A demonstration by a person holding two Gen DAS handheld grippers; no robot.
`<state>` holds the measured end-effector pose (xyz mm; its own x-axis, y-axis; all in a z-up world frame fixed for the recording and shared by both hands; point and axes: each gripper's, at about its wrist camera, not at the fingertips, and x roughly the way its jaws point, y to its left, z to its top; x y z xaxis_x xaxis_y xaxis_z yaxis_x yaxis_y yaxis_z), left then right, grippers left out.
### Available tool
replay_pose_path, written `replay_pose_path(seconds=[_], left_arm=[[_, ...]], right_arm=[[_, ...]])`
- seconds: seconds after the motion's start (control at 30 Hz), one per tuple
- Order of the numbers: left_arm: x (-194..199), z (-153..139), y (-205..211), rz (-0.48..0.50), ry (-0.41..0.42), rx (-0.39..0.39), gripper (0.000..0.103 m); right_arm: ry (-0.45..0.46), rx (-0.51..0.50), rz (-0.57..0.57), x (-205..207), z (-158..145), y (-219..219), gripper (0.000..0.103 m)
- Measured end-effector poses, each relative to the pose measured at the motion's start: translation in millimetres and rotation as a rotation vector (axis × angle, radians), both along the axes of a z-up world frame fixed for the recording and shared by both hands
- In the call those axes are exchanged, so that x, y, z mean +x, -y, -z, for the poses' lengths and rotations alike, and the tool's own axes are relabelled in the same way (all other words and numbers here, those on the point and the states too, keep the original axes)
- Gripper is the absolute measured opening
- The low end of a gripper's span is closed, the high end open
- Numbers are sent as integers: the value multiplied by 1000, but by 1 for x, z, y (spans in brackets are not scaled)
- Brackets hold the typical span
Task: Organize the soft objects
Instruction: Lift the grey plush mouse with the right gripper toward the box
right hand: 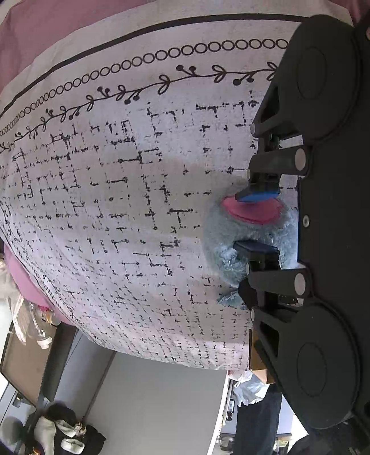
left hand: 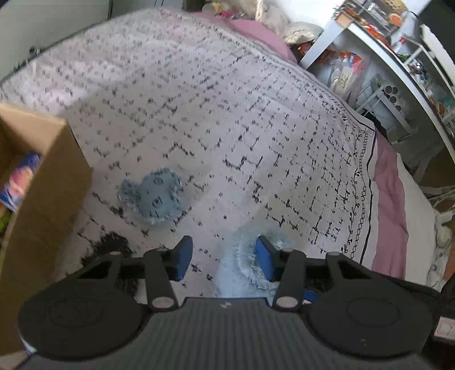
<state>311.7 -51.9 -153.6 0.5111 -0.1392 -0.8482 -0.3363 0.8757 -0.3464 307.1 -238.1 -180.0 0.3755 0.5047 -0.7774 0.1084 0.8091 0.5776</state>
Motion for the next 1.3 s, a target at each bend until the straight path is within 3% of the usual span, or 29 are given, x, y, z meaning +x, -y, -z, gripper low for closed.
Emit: replay_pose_path(seconds=[0.37,0.47,0.5,0.6,1.3], left_arm=[[1,9,4,-34,-16,-56,41],[0,12,3,-38,-21,-82,33],[1,14,3,-35,-26,-92,25],[0,15,-1,-46,-10,-122,22],[-37,-50,-24,4,119,-127,22]], right_arm=[[-52,57,34,-3,9,6,27],[-43,64,34,-3,8,6,25],[-38,65,30,-4,8,5,24],[-13,55,22,-6,4,3,24],[177,50,-13,-48,-59,-19,22]])
